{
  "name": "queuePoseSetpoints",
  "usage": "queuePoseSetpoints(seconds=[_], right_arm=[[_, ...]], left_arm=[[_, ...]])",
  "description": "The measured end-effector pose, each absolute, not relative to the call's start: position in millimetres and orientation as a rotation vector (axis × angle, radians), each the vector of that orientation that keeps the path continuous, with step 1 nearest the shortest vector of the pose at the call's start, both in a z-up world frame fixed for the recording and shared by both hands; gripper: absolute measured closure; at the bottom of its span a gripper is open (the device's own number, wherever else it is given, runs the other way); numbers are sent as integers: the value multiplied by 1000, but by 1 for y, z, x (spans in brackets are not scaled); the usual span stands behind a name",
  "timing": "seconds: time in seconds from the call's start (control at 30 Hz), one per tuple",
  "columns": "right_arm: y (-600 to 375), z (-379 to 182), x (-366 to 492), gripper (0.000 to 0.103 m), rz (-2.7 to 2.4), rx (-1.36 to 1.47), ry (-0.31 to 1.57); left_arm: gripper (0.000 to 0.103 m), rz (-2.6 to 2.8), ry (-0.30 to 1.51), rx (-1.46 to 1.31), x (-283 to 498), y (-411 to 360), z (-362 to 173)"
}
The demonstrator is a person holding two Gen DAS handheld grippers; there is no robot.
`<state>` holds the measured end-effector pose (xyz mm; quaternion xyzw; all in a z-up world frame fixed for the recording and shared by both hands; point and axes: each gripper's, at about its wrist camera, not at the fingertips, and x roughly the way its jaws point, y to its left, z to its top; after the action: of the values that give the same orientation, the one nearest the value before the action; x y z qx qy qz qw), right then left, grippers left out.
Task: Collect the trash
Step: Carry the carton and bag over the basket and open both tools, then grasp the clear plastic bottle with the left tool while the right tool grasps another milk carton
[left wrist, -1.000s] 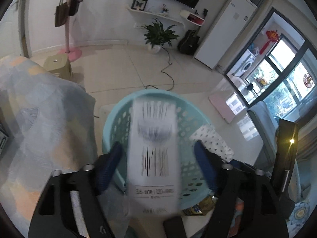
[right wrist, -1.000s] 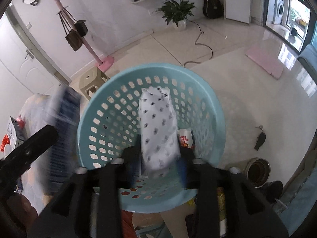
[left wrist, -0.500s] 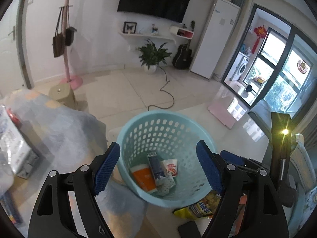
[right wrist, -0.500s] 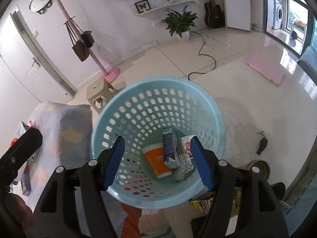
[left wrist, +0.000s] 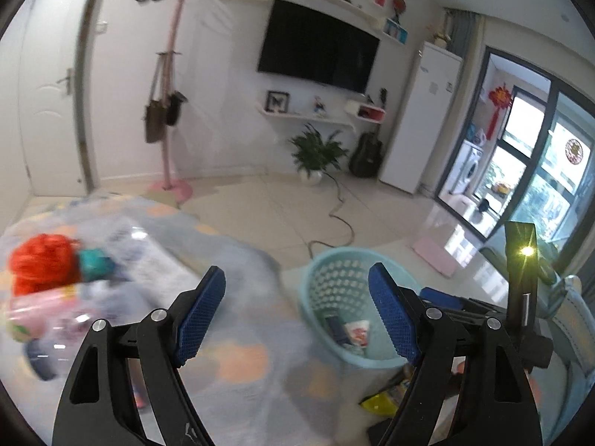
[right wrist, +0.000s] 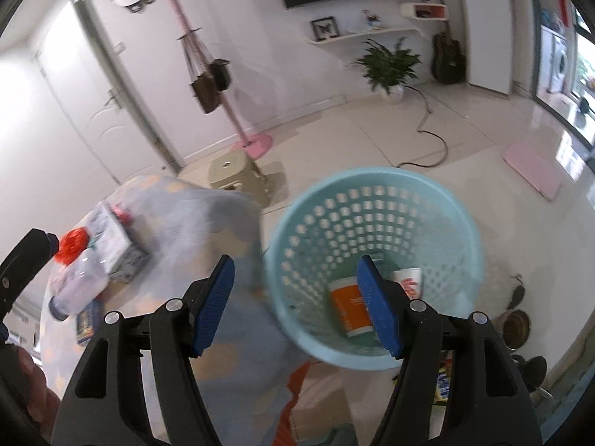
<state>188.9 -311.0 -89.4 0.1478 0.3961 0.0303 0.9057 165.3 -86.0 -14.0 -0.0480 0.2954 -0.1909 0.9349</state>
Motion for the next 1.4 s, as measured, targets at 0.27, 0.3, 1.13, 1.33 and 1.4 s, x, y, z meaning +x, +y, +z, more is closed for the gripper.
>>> queuePoseSetpoints(seconds=[0.27,0.3,1.13,1.33,1.4], right_arm=[[-228,-82,180,39,188,198,760],[-211,-86,179,40,217,175,756],[-130,-134,196,65,351,110,845],[-129,-129,193,65,361,85,814],[-129,-124,193,65,368,55,796]], left_arm=[[25,-308,616,-123,153,2,-10],[25,-297,629,-120,154,11,-12],[26,-410,906,-36,164,54,-58],[25,-356,938,132,190,27,-65],[26,-338,946,161,194,24,-67]])
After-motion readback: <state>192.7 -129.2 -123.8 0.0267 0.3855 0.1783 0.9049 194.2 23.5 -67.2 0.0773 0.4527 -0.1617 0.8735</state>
